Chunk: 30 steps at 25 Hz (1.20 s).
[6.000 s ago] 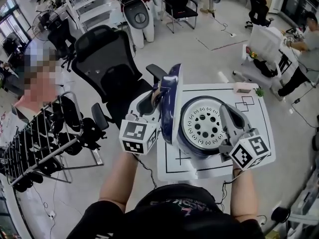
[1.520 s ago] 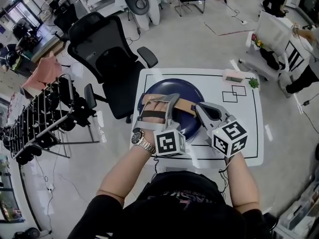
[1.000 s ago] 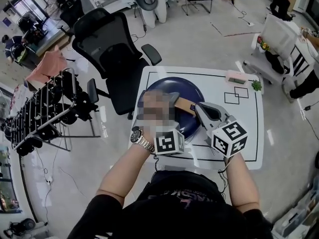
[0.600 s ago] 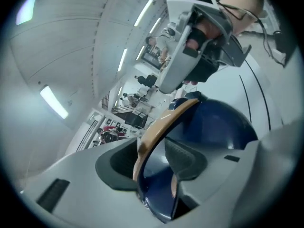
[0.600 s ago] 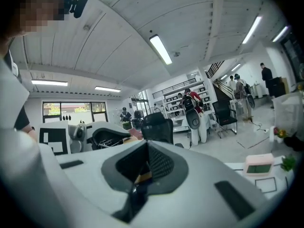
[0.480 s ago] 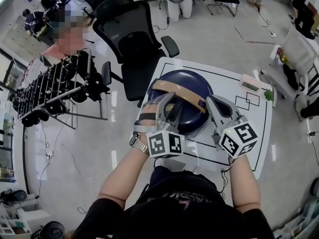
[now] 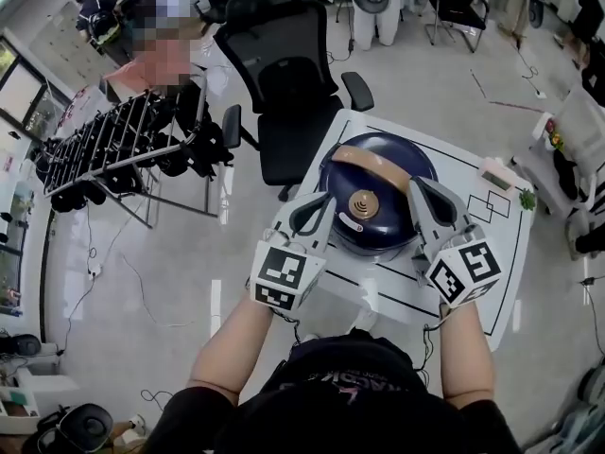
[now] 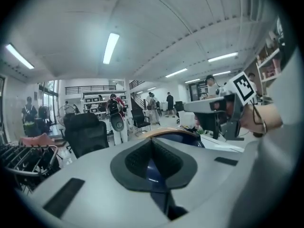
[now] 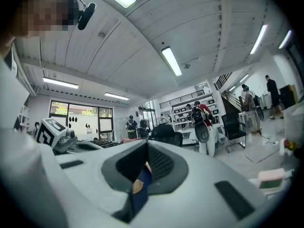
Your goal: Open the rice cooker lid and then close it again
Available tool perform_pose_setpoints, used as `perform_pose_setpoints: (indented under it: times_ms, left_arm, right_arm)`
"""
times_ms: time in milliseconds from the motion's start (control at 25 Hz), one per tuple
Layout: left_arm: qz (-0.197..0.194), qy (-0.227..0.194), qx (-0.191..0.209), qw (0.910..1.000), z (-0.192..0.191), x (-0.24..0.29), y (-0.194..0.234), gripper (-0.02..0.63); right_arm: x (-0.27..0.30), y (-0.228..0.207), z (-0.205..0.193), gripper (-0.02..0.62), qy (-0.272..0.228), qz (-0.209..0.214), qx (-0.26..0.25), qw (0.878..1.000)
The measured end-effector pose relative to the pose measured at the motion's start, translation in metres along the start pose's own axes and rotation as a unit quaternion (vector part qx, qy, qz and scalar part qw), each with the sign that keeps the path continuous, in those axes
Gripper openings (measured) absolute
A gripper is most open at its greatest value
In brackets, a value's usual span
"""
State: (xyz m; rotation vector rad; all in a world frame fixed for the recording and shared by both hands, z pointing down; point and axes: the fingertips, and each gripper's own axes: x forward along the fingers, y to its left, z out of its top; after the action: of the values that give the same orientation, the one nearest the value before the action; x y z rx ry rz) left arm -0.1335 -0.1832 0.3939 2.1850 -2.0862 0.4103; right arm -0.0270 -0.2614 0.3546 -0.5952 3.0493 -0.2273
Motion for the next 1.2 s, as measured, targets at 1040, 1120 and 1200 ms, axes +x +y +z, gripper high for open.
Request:
perform_pose_setpoints:
  times_ms: [1040, 1120, 1200]
  left_arm:
    - [-0.154, -0.052, -0.044, 0.9857, -0.036, -0.190, -0.054, 0.003]
    - [-0.156, -0.053, -0.032, 0.9858, -0.035, -0.199, -0.066, 0.003]
    - [-0.153, -0.055, -0.017, 0.9866, -0.034, -0.207, -0.077, 0.002]
  right_arm:
    - [-0.126, 0.191, -0.034, 0.002, 0.010, -0.121, -0.008, 0.993]
    - [-0.142, 0.196, -0.032, 0.001, 0.008, -0.129, -0.010, 0.992]
    - [-0.157, 0.200, -0.032, 0.002, 0.007, -0.132, -0.010, 0.991]
